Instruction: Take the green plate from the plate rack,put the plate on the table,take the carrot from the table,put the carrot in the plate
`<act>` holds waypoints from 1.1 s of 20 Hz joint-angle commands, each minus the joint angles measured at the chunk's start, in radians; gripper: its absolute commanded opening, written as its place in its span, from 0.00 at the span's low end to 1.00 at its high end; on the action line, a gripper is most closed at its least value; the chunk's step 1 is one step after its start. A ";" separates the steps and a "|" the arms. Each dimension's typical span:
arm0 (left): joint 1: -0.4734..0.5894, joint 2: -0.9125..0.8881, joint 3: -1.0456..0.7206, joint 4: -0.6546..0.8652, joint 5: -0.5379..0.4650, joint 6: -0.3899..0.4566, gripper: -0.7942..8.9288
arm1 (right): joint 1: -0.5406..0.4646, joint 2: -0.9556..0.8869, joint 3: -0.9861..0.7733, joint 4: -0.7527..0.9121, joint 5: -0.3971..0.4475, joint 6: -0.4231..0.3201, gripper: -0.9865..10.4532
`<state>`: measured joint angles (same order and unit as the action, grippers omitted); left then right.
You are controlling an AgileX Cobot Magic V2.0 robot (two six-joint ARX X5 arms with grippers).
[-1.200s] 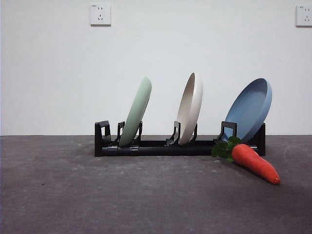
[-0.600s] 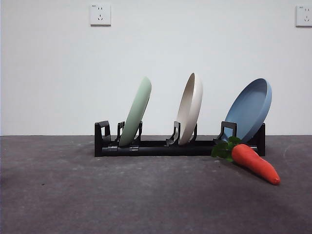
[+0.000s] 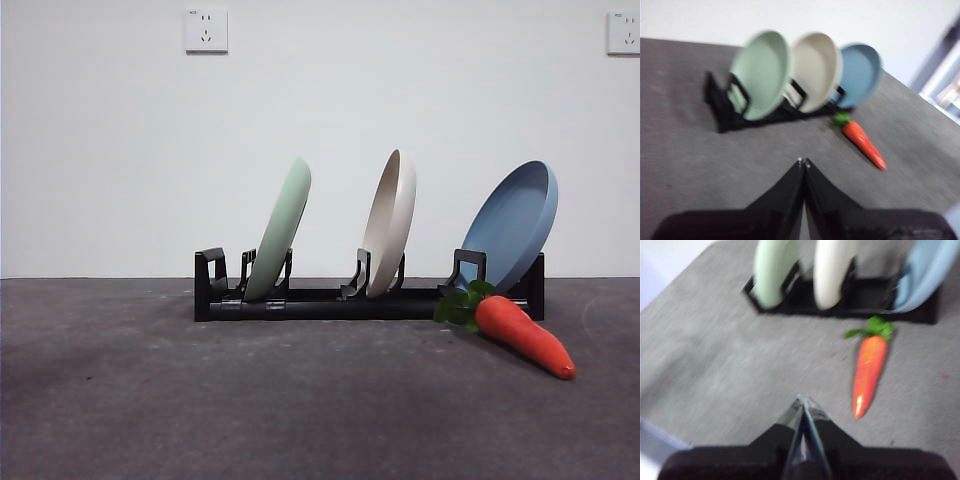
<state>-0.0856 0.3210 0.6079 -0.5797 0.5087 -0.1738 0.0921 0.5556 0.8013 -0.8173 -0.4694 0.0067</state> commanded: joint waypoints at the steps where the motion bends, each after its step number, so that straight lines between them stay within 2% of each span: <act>1: 0.002 0.039 0.061 -0.064 0.069 0.082 0.07 | 0.002 0.047 0.073 -0.095 -0.039 -0.106 0.08; 4: 0.002 0.082 0.131 -0.154 0.132 0.137 0.07 | 0.002 0.089 0.135 -0.193 -0.086 -0.158 0.08; 9: 0.002 0.102 0.167 -0.208 0.140 0.171 0.10 | 0.002 0.095 0.143 -0.216 -0.090 -0.158 0.10; 10: 0.002 0.102 0.167 -0.208 0.136 0.170 0.17 | 0.002 0.095 0.143 -0.216 -0.090 -0.157 0.17; 12: 0.002 0.102 0.167 -0.207 0.102 0.146 0.58 | 0.002 0.095 0.143 -0.216 -0.080 -0.152 0.46; 13: 0.002 0.102 0.167 -0.207 0.094 0.144 0.68 | 0.002 0.095 0.143 -0.216 -0.075 -0.151 0.58; 14: 0.002 0.102 0.167 -0.207 0.095 0.144 0.68 | 0.002 0.095 0.143 -0.216 -0.075 -0.143 0.62; 22: -0.003 0.210 0.186 -0.074 0.098 0.121 0.68 | 0.002 0.095 0.143 -0.216 -0.075 -0.138 0.61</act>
<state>-0.0872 0.5285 0.7872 -0.6678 0.6052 -0.0448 0.0921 0.6506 0.9417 -1.0363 -0.5461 -0.1349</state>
